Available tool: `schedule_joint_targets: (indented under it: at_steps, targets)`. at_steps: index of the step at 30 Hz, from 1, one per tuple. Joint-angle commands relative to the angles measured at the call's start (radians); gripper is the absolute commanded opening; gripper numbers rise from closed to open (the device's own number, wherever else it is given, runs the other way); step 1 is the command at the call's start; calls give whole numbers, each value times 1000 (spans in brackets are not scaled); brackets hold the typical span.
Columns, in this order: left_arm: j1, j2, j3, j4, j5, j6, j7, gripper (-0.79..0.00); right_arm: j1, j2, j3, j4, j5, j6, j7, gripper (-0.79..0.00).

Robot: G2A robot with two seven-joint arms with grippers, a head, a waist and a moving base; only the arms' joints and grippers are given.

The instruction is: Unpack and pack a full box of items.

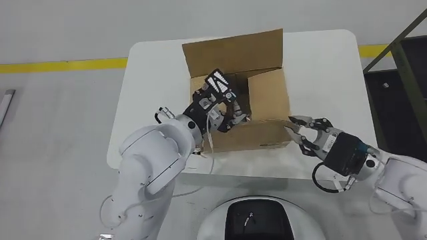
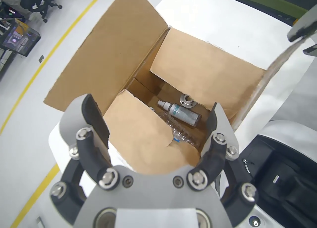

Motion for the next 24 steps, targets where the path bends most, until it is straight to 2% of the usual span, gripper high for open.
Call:
schedule_joint_targets:
  at_steps: [1, 6, 8, 9, 10, 12, 16, 24]
  targets:
    - [6, 2, -1, -3, -36, -2, -11, 0, -6, -1, 7, 4, 52, 15, -8, -409]
    - [12, 12, 0, -30, -81, -34, -61, 0, -23, -5, 49, 21, 307, 59, -8, -468]
    - [17, 15, 2, -45, -96, -43, -76, 0, -24, -4, 68, 27, 407, 73, 21, -536]
    - [20, 17, 2, -54, -106, -45, -83, 0, -23, -4, 76, 30, 442, 80, 46, -594]
    - [22, 19, 2, -62, -117, -45, -89, 0, -19, -3, 82, 29, 469, 84, 71, -606]
    - [29, 22, 4, -76, -151, -43, -105, 0, -16, -1, 80, 42, 534, 99, 130, -770]
    - [37, 29, 4, -90, -239, -42, -134, 0, 2, 5, 41, 46, 546, 91, 287, -785]
    - [19, 44, -31, -105, -292, -2, -131, 0, -14, 9, -53, 65, 577, -28, 343, -785]
